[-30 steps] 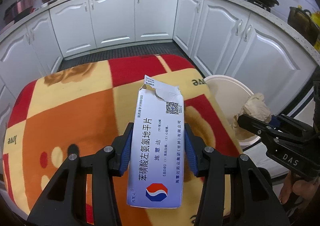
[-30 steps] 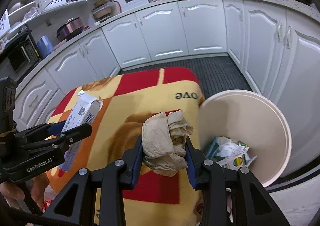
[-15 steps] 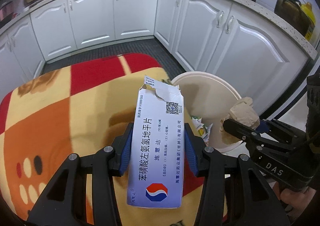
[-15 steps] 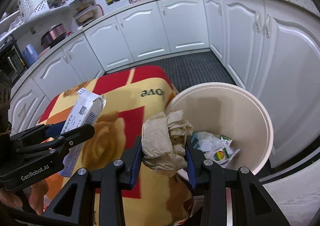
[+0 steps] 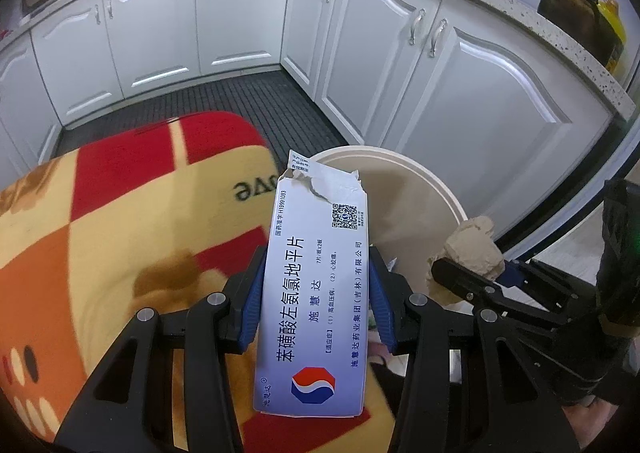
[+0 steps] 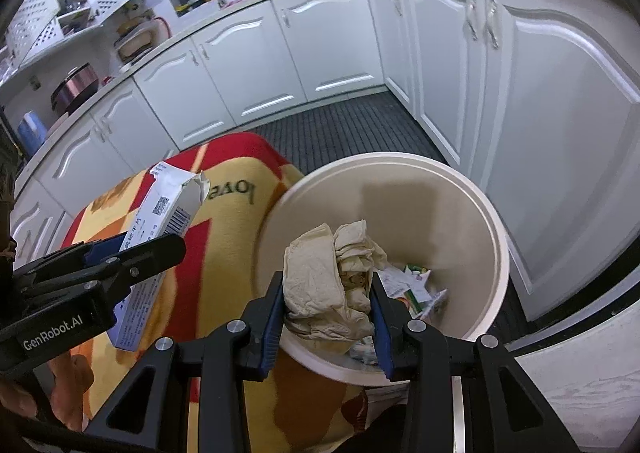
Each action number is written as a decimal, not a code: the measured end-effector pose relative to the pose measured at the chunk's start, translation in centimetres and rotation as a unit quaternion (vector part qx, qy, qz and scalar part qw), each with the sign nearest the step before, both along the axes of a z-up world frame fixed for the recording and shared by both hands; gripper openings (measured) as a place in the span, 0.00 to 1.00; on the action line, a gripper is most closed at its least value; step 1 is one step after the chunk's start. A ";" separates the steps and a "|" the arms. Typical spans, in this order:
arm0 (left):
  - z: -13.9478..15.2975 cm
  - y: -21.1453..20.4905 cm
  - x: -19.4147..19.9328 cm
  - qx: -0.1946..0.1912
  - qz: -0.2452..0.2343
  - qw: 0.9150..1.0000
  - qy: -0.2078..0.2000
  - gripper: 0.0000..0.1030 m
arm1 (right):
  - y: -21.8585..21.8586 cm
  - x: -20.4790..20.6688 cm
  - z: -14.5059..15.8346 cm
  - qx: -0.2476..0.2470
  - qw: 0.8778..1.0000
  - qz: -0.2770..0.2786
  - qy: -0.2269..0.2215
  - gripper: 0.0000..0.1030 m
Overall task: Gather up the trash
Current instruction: 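Carry both items over the bin and open both tools to drop them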
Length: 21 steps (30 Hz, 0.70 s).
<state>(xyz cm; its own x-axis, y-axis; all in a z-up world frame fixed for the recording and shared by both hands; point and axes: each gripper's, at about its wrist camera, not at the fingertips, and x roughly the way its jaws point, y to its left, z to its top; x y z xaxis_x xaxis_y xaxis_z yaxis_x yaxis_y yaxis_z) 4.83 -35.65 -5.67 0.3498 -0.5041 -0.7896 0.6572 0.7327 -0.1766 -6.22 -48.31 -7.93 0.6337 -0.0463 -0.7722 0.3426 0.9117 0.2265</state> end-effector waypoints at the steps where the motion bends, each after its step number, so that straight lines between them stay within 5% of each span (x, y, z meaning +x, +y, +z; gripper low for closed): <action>1: -0.1 -0.4 0.1 -0.001 0.000 1.000 0.003 0.43 | -0.3 0.0 -0.2 0.000 1.000 -0.002 0.002 0.35; 21: -2.2 -3.4 1.6 0.004 0.008 0.999 0.039 0.44 | -3.2 1.0 -2.8 0.016 0.999 -0.023 0.030 0.36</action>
